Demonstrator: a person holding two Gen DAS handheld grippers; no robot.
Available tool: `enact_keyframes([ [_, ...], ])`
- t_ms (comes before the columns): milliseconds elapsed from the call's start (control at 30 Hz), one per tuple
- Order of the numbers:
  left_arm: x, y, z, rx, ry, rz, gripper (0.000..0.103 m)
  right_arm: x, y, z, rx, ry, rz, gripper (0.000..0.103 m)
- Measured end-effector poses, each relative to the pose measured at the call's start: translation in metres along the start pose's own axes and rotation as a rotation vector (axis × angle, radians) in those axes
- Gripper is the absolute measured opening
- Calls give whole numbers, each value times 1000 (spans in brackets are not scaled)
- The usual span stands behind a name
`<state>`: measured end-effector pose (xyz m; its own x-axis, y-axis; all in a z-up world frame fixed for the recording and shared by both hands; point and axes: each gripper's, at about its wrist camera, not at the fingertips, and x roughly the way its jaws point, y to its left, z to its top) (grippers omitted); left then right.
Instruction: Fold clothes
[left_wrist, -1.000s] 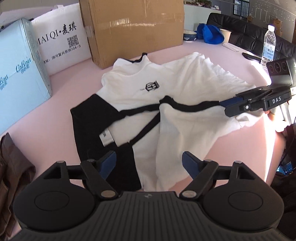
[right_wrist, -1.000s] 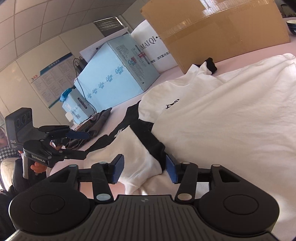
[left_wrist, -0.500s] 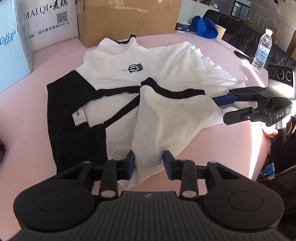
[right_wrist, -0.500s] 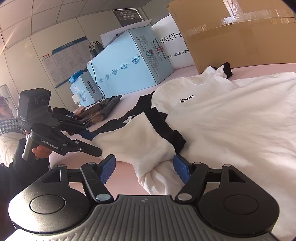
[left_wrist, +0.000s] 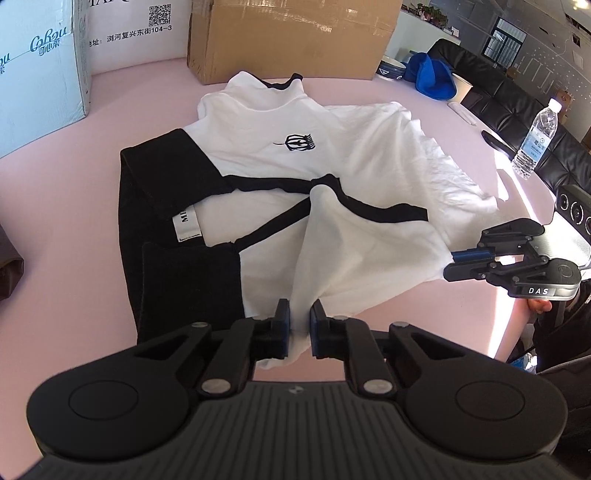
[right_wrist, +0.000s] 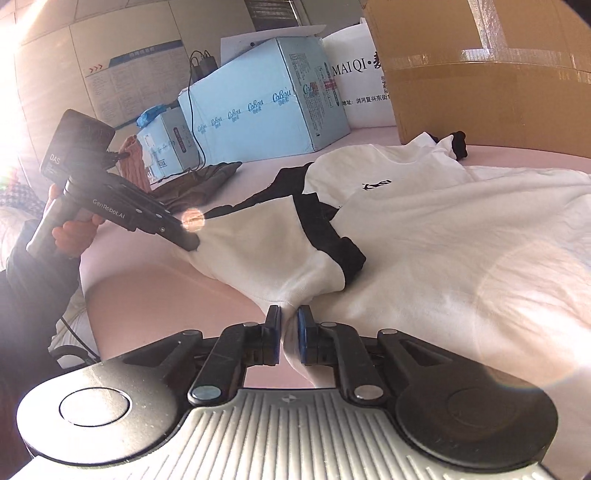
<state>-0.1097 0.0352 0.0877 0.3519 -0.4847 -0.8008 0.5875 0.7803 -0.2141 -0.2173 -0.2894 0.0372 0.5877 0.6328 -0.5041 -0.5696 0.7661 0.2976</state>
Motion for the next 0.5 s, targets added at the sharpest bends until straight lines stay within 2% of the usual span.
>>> enact_keyframes([
  [200,10,4,-7,4,67,0,13,-9,-1,-5,-3,17,7,8],
  [233,8,5,-8,6,60,4,16,-10,-1,-4,-4,16,4,9],
  [267,4,4,-8,11,46,13,19,-12,-2,-3,-2,13,-4,15],
  [300,-2,3,-9,16,38,21,26,-15,-2,-2,-3,6,-14,21],
  [333,-9,2,-10,20,19,34,29,-19,-2,-1,-5,-1,-24,37],
  [367,-19,0,-9,26,-19,67,33,-23,-3,0,-6,-14,-36,43],
  [433,-38,-3,-9,37,-96,133,57,-33,-4,2,0,-64,-63,43],
  [467,-47,-5,-7,44,-135,155,61,-37,-5,4,7,-96,-73,49],
  [500,-53,-9,-2,56,-175,137,71,-40,-5,7,13,-136,-83,57],
])
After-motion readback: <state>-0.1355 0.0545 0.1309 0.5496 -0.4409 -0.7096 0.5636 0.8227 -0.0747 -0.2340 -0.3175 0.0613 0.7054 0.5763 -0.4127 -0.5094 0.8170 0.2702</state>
